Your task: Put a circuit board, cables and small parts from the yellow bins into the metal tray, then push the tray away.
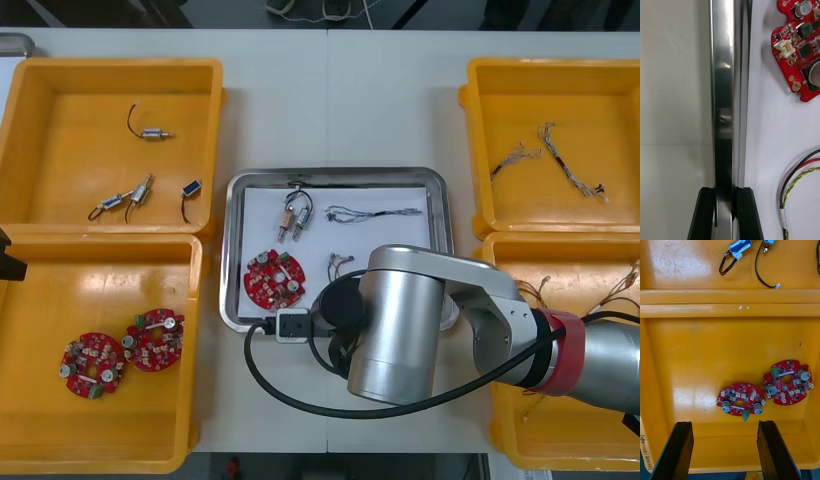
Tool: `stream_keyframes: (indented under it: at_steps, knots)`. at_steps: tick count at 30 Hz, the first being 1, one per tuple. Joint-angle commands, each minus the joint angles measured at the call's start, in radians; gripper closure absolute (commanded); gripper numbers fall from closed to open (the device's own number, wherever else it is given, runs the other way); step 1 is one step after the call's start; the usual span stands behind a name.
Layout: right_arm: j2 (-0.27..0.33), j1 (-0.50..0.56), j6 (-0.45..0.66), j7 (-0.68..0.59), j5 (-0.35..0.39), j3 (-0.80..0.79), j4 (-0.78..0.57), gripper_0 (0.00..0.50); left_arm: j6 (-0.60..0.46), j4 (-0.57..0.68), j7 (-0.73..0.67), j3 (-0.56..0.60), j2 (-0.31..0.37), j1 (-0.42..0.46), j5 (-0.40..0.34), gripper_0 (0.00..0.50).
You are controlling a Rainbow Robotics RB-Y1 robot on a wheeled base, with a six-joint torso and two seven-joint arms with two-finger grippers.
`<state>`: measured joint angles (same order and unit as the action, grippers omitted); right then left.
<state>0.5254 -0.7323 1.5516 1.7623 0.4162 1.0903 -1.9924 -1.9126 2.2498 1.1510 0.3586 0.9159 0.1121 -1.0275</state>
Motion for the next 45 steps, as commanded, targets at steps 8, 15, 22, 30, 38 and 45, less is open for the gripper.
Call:
stream_keyframes:
  at_steps: [8,15,22,30,38,45]
  knots:
    - [-0.013,-0.101,-0.007,-0.01,-0.025,0.016,0.007,0.5,0.006,0.002,0.03,0.026,0.041,0.029,0.009,0.0]
    - [-0.018,-0.156,-0.028,-0.009,-0.024,0.014,0.076,0.5,0.006,0.002,0.03,0.026,0.041,0.029,0.009,0.0]
    - [-0.027,-0.226,-0.061,-0.007,0.019,0.016,0.156,0.5,0.006,0.002,0.03,0.026,0.041,0.029,0.009,0.0]
    - [-0.039,-0.305,-0.064,0.0,0.047,0.016,0.219,0.5,0.006,0.002,0.03,0.026,0.041,0.029,0.009,0.0]
    - [-0.044,-0.36,-0.105,0.023,0.05,0.016,0.29,0.5,0.006,0.002,0.03,0.026,0.041,0.029,0.009,0.0]
    - [-0.045,-0.398,-0.179,0.043,0.058,0.016,0.368,0.5,0.006,0.002,0.03,0.026,0.041,0.029,0.009,0.0]
